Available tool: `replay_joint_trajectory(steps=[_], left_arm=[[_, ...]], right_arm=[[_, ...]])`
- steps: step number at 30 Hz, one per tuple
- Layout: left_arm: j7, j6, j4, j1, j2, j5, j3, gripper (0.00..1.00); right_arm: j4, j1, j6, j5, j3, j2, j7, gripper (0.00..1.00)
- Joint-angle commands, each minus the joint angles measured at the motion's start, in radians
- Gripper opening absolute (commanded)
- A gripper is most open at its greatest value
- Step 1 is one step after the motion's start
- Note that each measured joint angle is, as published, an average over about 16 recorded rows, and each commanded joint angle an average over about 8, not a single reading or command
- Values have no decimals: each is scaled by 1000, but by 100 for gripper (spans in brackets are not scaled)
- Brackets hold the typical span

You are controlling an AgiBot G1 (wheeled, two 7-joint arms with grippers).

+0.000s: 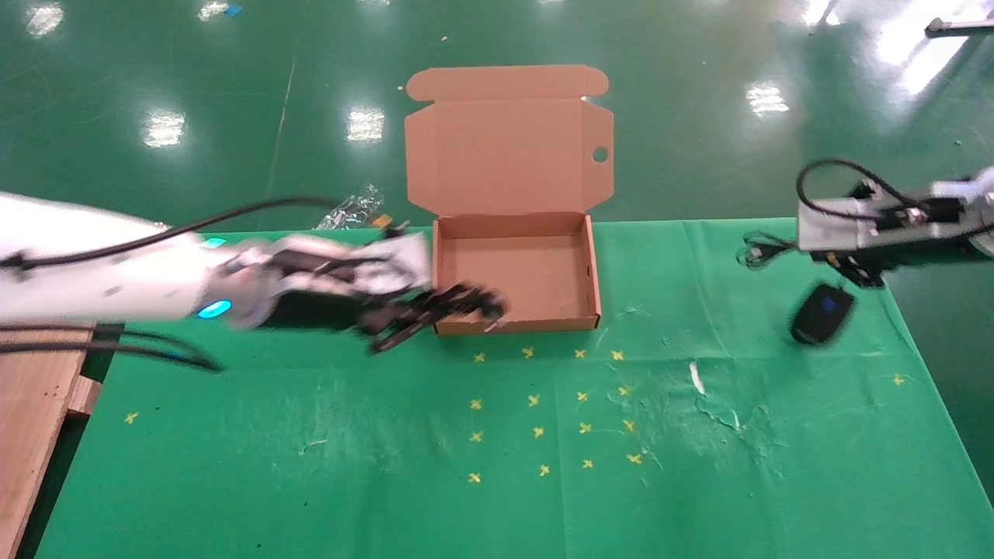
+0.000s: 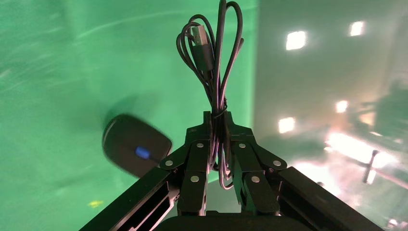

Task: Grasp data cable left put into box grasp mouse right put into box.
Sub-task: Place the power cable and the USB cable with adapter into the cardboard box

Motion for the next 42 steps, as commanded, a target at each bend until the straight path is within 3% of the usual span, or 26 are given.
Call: replay_joint_trajectory(steps=[1, 5, 9, 17, 29, 37, 42], left_arm=[[7, -27, 24, -26, 52, -1, -3, 0], [-3, -162, 169, -42, 200, 127, 63, 0], [-40, -291, 261, -51, 269, 191, 171, 0], [-140, -436, 298, -94, 274, 133, 397, 100], [-217, -525, 328, -158, 270, 35, 585, 100], [-249, -584, 430, -226, 210, 14, 598, 100], [-272, -597, 514, -271, 142, 84, 603, 100]], right_arm=[[32, 4, 9, -6, 4, 0, 23, 0], [122, 18, -21, -20, 2, 2, 61, 0], [233, 28, -66, -34, 1, 25, 106, 0], [403, 28, -140, -23, 11, 79, 172, 0], [422, 44, -122, 19, 15, 38, 131, 0], [402, 47, -44, 50, 18, -66, 104, 0], [367, 30, 8, 78, 5, -157, 70, 0]])
